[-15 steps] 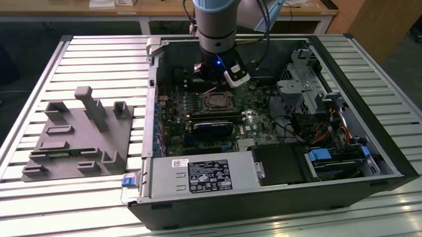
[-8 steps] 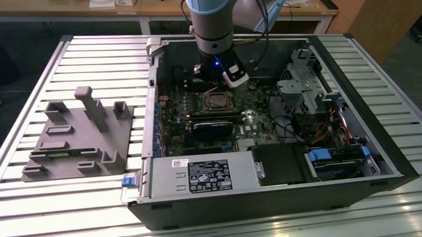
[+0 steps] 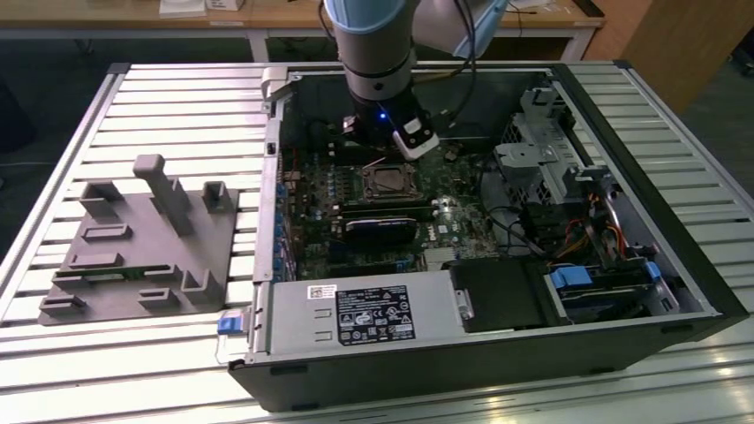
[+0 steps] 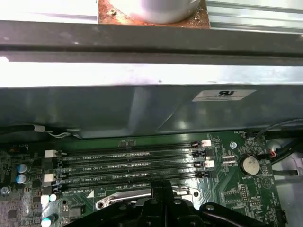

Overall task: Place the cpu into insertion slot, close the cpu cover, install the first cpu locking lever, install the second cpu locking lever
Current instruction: 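Install the first cpu locking lever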

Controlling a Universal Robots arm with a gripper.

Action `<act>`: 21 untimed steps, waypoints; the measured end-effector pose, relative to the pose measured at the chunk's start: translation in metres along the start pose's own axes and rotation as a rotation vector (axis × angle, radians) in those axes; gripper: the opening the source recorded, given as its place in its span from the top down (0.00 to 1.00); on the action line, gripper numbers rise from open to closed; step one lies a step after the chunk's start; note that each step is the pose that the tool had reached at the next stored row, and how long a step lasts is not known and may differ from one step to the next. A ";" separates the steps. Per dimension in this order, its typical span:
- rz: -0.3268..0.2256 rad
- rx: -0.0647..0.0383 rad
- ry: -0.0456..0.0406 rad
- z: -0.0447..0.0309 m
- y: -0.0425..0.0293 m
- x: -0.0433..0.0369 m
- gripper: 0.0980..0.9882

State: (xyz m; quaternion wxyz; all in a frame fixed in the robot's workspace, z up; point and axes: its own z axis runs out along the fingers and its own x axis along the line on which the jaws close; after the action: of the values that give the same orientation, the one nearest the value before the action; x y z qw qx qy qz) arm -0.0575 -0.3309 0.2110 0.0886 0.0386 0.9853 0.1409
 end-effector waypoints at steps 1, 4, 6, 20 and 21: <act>-0.001 -0.001 -0.0044 0.0005 -0.0003 0.0009 0.99; -0.007 -0.003 -0.0243 0.0021 -0.0011 0.0041 0.99; -0.012 -0.004 -0.0410 0.0030 -0.0015 0.0062 0.99; 0.002 0.002 -0.0716 0.0077 0.0053 0.0119 0.99; 0.010 0.004 -0.0740 0.0081 0.0054 0.0120 0.99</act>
State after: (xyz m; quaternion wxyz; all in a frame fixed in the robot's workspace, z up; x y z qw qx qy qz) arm -0.0675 -0.3223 0.2029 0.1242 0.0487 0.9814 0.1379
